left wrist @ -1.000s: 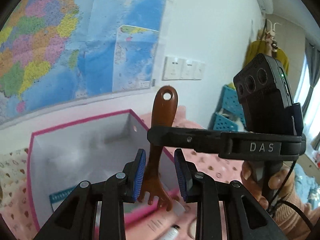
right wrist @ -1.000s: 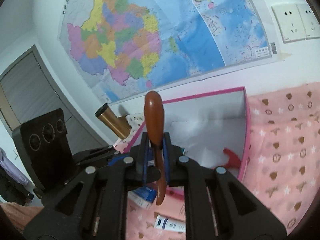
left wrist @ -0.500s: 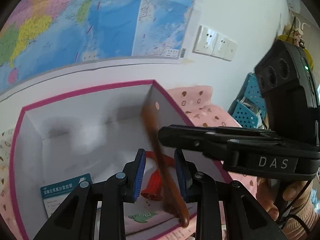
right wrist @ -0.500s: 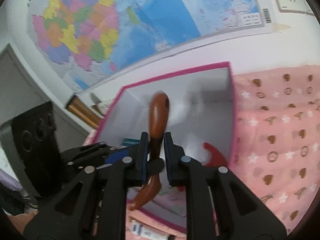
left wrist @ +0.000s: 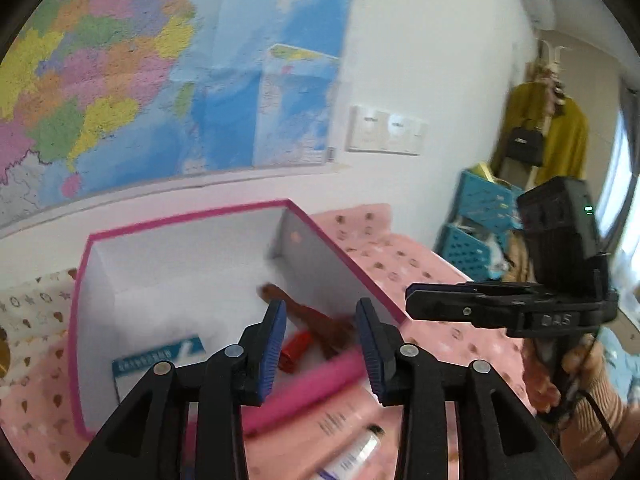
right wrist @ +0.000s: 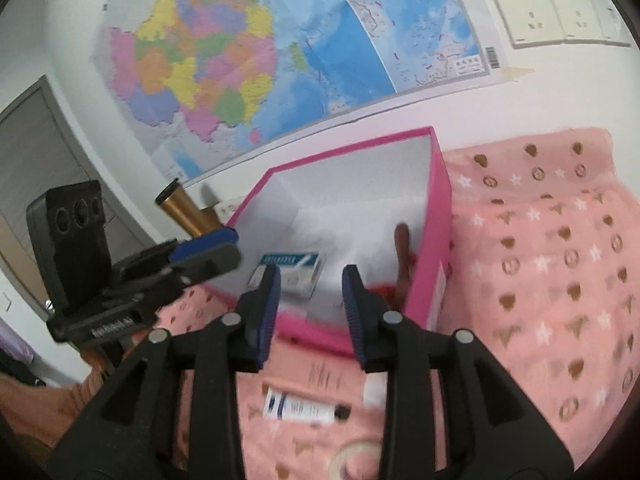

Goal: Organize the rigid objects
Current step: 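Move the right gripper back toward the tape roll and white tube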

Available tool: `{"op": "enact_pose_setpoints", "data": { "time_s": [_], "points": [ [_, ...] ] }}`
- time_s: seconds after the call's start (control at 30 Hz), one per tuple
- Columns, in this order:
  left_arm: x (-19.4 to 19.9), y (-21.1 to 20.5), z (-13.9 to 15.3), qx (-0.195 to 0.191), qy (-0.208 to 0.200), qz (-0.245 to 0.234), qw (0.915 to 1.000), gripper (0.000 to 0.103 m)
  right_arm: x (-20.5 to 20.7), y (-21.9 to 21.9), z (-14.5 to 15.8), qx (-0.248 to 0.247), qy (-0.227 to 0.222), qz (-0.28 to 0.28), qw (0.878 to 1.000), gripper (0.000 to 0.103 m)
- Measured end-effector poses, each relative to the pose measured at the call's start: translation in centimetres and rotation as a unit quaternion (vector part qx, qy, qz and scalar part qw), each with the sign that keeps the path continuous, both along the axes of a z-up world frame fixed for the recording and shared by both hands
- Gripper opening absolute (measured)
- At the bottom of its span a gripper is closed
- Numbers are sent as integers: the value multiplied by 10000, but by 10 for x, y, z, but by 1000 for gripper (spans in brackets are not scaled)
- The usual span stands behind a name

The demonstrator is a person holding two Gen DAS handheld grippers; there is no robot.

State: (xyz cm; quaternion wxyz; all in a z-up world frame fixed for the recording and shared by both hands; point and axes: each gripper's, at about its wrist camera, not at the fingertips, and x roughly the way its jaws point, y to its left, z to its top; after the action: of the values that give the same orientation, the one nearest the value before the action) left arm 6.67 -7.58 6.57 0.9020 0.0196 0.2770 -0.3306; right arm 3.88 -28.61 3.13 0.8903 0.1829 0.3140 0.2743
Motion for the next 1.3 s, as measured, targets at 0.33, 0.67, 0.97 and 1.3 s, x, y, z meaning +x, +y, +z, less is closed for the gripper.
{"op": "enact_pose_setpoints", "data": {
  "time_s": [0.33, 0.67, 0.97, 1.3],
  "points": [
    [-44, -19, -66, 300, 830, -460, 9950, 37, -56, -4, -72, -744, 842, -282, 9933, 35],
    [-55, -40, -99, 400, 1400, -620, 9874, 37, -69, -3, -104, -1067, 1187, -325, 9866, 35],
    [-54, -53, -113, 480, 1643, -667, 9830, 37, -73, 4, -111, -1275, 1223, -288, 9839, 35],
    [-54, -55, -119, 465, 1749, -680, 9811, 36, -73, 21, -115, -1915, 1074, -263, 9752, 27]
  ]
}}
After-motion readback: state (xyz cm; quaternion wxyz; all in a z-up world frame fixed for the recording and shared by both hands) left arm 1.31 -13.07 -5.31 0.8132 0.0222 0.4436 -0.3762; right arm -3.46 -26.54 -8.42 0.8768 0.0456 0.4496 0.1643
